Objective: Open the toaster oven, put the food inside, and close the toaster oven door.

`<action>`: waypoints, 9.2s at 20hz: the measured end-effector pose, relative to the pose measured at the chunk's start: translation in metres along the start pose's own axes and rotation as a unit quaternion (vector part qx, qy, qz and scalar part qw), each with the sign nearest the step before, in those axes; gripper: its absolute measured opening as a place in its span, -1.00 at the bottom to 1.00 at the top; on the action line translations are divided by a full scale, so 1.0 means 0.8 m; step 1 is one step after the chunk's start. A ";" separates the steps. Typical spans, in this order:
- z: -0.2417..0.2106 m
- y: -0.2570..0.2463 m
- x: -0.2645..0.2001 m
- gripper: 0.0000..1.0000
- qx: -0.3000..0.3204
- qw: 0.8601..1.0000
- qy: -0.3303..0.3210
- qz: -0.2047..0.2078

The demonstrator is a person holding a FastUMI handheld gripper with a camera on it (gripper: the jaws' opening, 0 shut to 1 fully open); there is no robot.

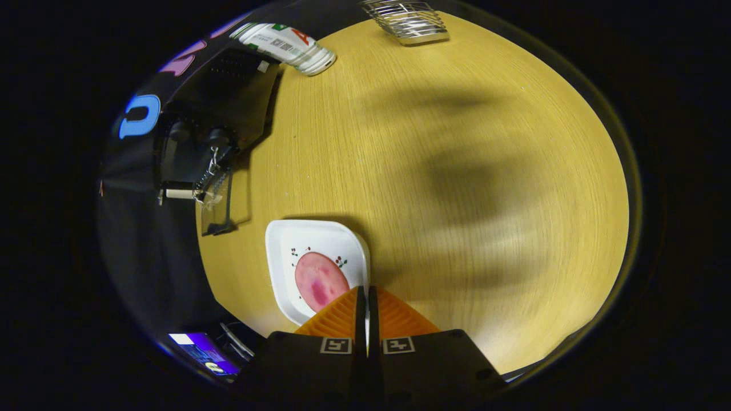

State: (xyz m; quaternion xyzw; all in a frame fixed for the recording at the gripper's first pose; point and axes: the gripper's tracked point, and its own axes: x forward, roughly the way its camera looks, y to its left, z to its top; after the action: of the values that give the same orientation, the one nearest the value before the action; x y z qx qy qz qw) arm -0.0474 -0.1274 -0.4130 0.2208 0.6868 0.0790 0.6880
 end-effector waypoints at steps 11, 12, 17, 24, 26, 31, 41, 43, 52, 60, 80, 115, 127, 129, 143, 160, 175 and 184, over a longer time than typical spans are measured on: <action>-0.047 0.068 -0.040 -0.90 0.106 0.989 -0.074 0.068; -0.055 0.085 -0.043 -0.89 0.126 0.986 -0.080 0.079; -0.101 0.170 -0.044 -0.90 0.207 0.966 -0.103 0.119; -0.093 0.295 -0.011 -0.90 0.301 0.935 -0.133 0.134; -0.073 0.333 0.006 -0.90 0.320 0.926 -0.137 0.147; -0.012 0.392 0.045 -0.90 0.381 0.898 -0.173 0.138; 0.103 0.419 0.114 -0.90 0.507 0.811 -0.274 0.097; 0.125 0.416 0.117 -0.90 0.526 0.790 -0.300 0.093; 0.159 0.424 0.150 -0.90 0.548 0.771 -0.315 0.079; 0.164 0.430 0.148 -0.77 0.551 0.765 -0.316 0.104; 0.046 0.461 0.062 0.98 0.298 0.916 -0.253 0.089; -0.015 0.374 0.191 0.98 -0.164 0.933 -0.249 -0.201; -0.002 0.420 0.107 0.98 -0.189 0.912 -0.320 -0.171; 0.010 0.432 0.088 0.98 -0.187 0.905 -0.344 -0.166; 0.036 0.426 -0.088 0.97 -0.179 0.852 -0.477 -0.122; 0.015 0.310 -0.368 0.96 -0.221 0.745 -0.621 -0.103; -0.015 0.231 -0.466 0.95 -0.224 0.687 -0.684 -0.100; -0.015 0.237 -0.464 0.95 -0.224 0.686 -0.686 -0.093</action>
State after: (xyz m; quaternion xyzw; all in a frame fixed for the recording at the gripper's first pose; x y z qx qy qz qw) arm -0.0385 -0.1089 0.0038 -0.0128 0.0021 -0.0075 0.9999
